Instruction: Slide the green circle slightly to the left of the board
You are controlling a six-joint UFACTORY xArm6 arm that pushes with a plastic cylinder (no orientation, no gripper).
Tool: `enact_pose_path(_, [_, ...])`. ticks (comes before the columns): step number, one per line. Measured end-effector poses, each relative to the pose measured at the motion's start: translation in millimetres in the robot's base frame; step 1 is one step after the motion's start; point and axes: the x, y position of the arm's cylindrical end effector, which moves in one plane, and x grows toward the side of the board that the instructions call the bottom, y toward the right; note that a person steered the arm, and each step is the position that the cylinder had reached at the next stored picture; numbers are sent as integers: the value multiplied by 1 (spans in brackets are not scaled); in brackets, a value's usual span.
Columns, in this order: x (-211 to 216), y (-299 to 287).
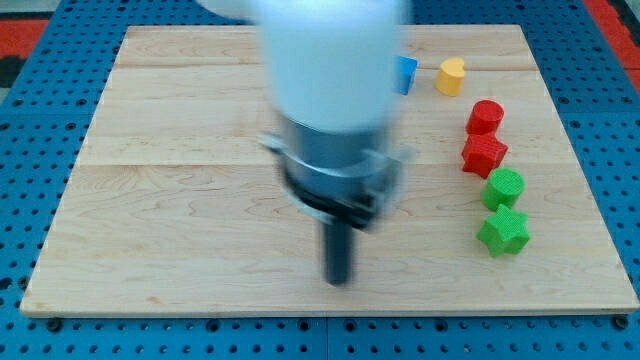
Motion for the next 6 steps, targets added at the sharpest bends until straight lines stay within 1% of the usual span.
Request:
enact_pose_path(1, [12,115])
enact_pose_path(2, [-15,207])
enact_pose_path(3, [-78,219])
enact_pose_path(4, [-115,196])
enact_pose_path(6, [-117,185])
